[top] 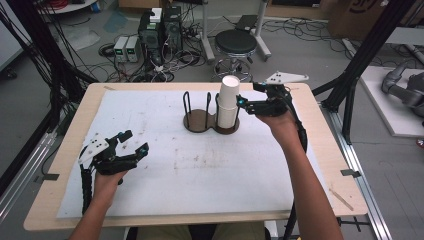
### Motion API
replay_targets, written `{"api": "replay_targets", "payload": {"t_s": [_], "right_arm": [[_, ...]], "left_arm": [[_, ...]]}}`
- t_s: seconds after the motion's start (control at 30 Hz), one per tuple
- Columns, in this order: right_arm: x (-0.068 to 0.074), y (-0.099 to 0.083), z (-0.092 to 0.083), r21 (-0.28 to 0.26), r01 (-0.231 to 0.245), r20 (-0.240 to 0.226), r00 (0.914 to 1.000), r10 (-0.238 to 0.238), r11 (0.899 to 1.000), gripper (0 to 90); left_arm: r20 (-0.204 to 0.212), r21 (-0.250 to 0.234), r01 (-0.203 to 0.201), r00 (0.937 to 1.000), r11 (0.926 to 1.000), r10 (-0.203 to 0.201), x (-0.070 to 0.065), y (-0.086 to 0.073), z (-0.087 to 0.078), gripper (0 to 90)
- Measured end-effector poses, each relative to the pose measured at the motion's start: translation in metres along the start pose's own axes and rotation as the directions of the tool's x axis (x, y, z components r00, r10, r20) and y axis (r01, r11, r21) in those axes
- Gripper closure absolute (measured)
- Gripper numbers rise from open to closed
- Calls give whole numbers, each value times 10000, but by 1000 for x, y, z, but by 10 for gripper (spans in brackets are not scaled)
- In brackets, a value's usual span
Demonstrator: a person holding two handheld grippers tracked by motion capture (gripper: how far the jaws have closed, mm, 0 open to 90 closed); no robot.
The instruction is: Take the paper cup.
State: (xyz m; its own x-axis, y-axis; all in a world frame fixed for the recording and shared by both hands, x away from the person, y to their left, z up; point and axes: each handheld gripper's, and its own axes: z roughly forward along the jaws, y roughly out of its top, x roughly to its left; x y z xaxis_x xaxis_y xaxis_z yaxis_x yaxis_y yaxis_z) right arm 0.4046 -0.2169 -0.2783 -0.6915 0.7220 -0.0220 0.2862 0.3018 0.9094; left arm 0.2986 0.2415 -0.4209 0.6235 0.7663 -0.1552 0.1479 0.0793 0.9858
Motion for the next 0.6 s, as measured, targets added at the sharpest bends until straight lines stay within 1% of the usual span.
{"api": "replay_targets", "payload": {"t_s": [0.03, 0.07, 0.1, 0.13, 0.2, 0.27, 0.3, 0.37, 0.53, 0.6], "right_arm": [[-1, 7, 6, 126, 98, 94, 9999, -99, 9999, 201], [-1, 7, 6, 126, 98, 94, 9999, -99, 9999, 201], [-4, 14, 12, 103, 100, 128, 9999, -102, 9999, 202], [-4, 14, 12, 103, 100, 128, 9999, -102, 9999, 202], [-6, 19, 19, 344, 89, 183, 9998, -95, 9994, 201], [-9, 23, 27, 404, 9, 177, 9998, -16, 9992, 201], [-11, 24, 35, 615, 64, 274, 9996, -81, 9981, 201], [-11, 24, 39, 705, -27, 287, 9996, 6, 9975, 201], [-17, 23, 58, 1124, -266, 372, 9991, 225, 9933, 201], [-18, 23, 65, 1175, -278, 330, 9992, 241, 9927, 201]], "left_arm": [[9, 9, 3, 10000, 10000, -3, 0, 0, 0, 161], [-1, 14, 11, 10000, 10000, -11, 0, 0, 0, 161], [19, 11, 31, 10000, 10000, -31, 0, 0, 1, 161], [31, 34, 42, 10000, 10000, -42, 0, 0, 1, 161], [65, 33, 57, 10000, 10000, -57, 0, -1, 2, 162], [78, 11, 92, 9999, 10000, -92, 0, -1, 2, 162], [85, 6, 101, 9999, 9999, -101, 0, -1, 2, 162], [96, 3, 76, 9999, 10000, -76, 0, -1, 2, 162], [92, -36, 138, 9999, 9999, -138, 1, -1, 2, 162], [105, -16, 148, 9998, 9999, -147, 1, -1, 2, 162]]}}
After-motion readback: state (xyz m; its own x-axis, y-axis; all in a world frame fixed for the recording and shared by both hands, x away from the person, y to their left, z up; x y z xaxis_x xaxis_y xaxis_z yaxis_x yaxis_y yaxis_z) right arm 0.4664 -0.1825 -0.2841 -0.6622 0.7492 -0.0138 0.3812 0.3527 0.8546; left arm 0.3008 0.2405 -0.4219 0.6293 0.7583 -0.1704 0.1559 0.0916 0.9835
